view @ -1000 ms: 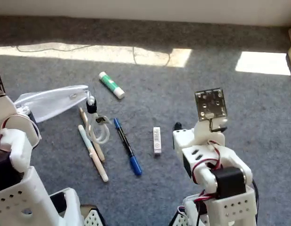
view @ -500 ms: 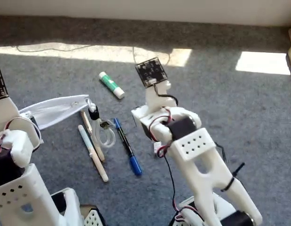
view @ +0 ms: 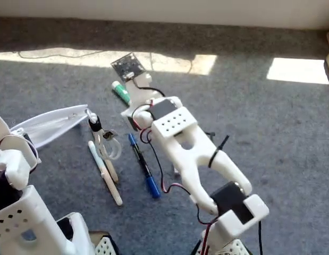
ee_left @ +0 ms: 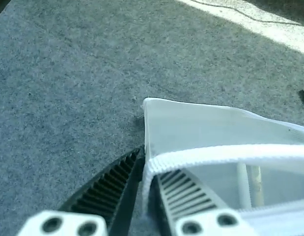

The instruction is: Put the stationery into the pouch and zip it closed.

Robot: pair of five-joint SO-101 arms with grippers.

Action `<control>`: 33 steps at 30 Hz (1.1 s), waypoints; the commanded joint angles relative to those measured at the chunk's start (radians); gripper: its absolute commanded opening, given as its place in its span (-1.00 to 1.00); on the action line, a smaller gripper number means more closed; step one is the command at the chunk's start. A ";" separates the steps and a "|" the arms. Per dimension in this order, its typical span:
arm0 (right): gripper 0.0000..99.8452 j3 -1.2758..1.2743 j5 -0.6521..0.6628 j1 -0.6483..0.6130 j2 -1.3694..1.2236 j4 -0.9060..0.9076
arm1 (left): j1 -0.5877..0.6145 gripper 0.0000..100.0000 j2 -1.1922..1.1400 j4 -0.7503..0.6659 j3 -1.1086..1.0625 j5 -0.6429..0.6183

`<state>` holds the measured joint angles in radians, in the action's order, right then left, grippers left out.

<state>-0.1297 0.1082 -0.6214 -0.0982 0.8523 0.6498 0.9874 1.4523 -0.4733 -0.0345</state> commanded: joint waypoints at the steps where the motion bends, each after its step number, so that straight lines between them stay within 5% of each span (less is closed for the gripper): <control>1: -0.56 0.160 0.032 -0.013 -0.073 -0.025 | 0.027 -0.99 0.004 -0.005 0.007 -0.017; 16: -0.56 0.552 0.034 -0.030 -0.484 -0.021 | 0.025 -0.99 0.005 -0.005 -0.016 -0.017; 33: -0.66 0.661 0.034 -0.012 -0.661 -0.019 | 0.025 -0.99 0.005 -0.003 -0.025 -0.017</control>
<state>0.4687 0.1312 -0.6398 -0.7810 0.8508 0.6697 0.9889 1.4523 -0.5071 -0.0407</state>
